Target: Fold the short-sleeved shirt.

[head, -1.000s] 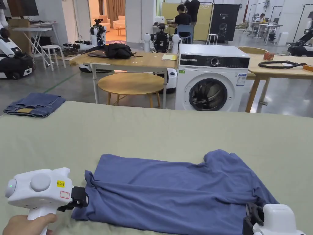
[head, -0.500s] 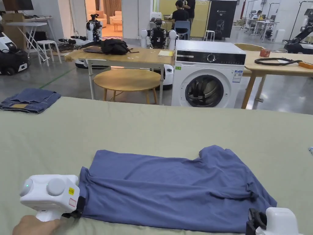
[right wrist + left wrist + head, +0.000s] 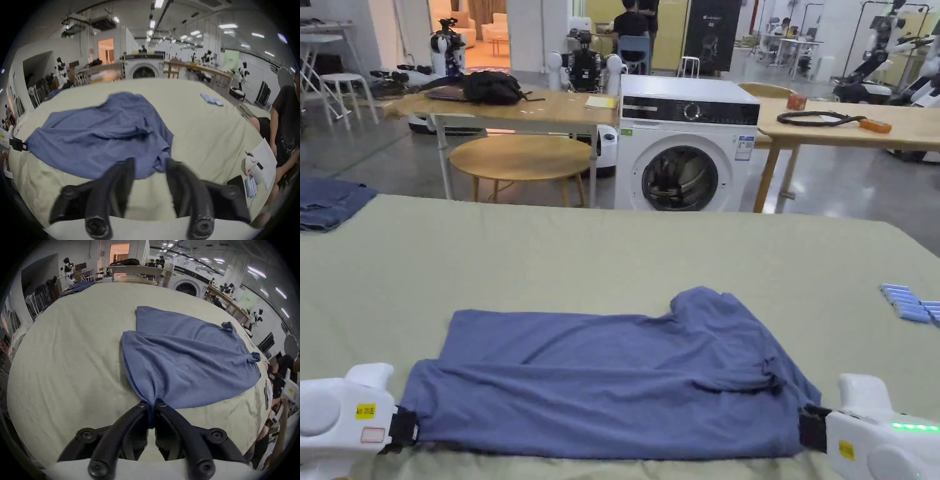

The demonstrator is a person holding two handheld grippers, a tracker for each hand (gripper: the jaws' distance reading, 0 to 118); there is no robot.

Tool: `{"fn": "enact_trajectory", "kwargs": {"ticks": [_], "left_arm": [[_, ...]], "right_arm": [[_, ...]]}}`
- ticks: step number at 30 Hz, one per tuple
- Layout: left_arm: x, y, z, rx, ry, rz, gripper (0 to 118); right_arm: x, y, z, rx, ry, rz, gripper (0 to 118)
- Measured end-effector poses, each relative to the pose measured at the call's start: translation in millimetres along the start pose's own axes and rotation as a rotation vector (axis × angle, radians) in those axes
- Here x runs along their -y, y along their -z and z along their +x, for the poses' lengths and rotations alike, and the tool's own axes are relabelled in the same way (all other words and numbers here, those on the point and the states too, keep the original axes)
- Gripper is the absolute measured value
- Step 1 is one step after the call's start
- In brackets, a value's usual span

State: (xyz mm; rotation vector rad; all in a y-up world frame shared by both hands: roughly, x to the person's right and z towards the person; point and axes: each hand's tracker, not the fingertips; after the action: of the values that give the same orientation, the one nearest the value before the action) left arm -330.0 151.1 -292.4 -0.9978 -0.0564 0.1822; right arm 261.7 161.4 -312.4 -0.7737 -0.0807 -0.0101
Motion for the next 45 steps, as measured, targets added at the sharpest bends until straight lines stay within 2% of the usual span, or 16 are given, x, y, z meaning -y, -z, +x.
{"fn": "enact_trajectory", "kwargs": {"ticks": [1, 4, 8, 9, 10, 11, 12, 13, 14, 16, 19, 25, 31, 36, 43, 45], "left_arm": [[0.6, -1.2, -0.1, 0.0, -0.001, 0.001, 0], [2.1, -6.0, 2.3, 0.002, 0.003, 0.012, 0], [4.0, -6.9, 3.6, -0.001, 0.007, 0.011, 0], [5.2, -6.1, 4.1, -0.003, 0.005, 0.01, 0], [5.8, -4.9, 4.2, -0.005, 0.003, 0.008, 0], [6.0, -3.7, 4.0, -0.005, 0.002, 0.006, 0], [7.5, -3.1, 5.1, -0.006, 0.005, 0.004, 0], [8.8, -2.7, 6.1, -0.01, 0.009, 0.002, 0], [9.8, -2.7, 6.9, -0.013, 0.012, 0.0, 0], [9.6, -1.9, 6.4, -0.017, 0.018, 0.001, 0], [8.8, -7.8, 6.6, -0.015, 0.018, 0.016, 0], [5.0, -37.3, 9.8, 0.0, 0.049, 0.081, 0], [20.6, -74.5, 10.7, -0.025, 0.118, 0.118, 0], [61.1, -96.3, -1.2, -0.007, 0.093, 0.122, 0], [134.5, -96.5, -15.2, -0.028, 0.059, 0.059, 0], [148.8, -86.9, -17.2, -0.043, 0.055, 0.026, 0]], "right_arm": [[-2.9, 10.8, 5.4, 0.006, -0.009, -0.03, 65], [-11.1, 42.4, 15.1, 0.002, -0.041, -0.117, 65], [-14.1, 73.7, 17.2, -0.072, 0.021, -0.226, 62], [-11.2, 78.8, 14.3, -0.09, 0.011, -0.263, 52], [-8.6, 84.2, 10.0, -0.105, -0.001, -0.293, 36], [-6.0, 87.0, 4.4, -0.087, -0.027, -0.293, 28], [-3.5, 83.2, -1.4, -0.106, -0.044, -0.259, 23], [-1.9, 79.1, -7.2, -0.113, -0.058, -0.246, 23], [-2.0, 79.1, -11.9, -0.135, -0.06, -0.256, 9], [-1.4, 76.1, -22.2, -0.07, -0.097, -0.246, 5], [-6.6, 62.2, -15.3, -0.087, -0.114, -0.218, 4], [-21.7, 1.6, 4.8, -0.113, -0.063, -0.12, 4], [-19.3, -51.1, 12.9, -0.115, -0.072, -0.075, 4], [19.9, -83.5, 10.0, -0.129, -0.078, -0.094, 4], [98.2, -96.5, -1.4, -0.07, -0.122, -0.215, 4], [115.3, -87.2, -4.3, -0.027, -0.148, -0.245, 4]]}}
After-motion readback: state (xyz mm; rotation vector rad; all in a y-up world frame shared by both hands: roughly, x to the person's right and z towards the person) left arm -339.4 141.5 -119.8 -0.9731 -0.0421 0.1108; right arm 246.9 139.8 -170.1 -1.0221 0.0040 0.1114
